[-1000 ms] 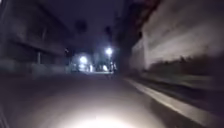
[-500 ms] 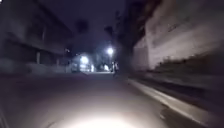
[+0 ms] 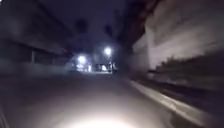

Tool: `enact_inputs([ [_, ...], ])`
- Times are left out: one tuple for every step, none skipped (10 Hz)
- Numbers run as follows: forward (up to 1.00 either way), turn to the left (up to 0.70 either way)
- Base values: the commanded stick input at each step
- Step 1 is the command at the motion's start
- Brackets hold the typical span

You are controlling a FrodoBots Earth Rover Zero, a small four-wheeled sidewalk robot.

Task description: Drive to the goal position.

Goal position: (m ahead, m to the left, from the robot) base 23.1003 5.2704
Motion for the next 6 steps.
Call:
enact_inputs([
  [0.70, -0.02],
  [0.70, -0.17],
  [0.70, -0.34],
  [0.70, -0.29],
  [0.70, 0.00],
  [0.70, 0.00],
])
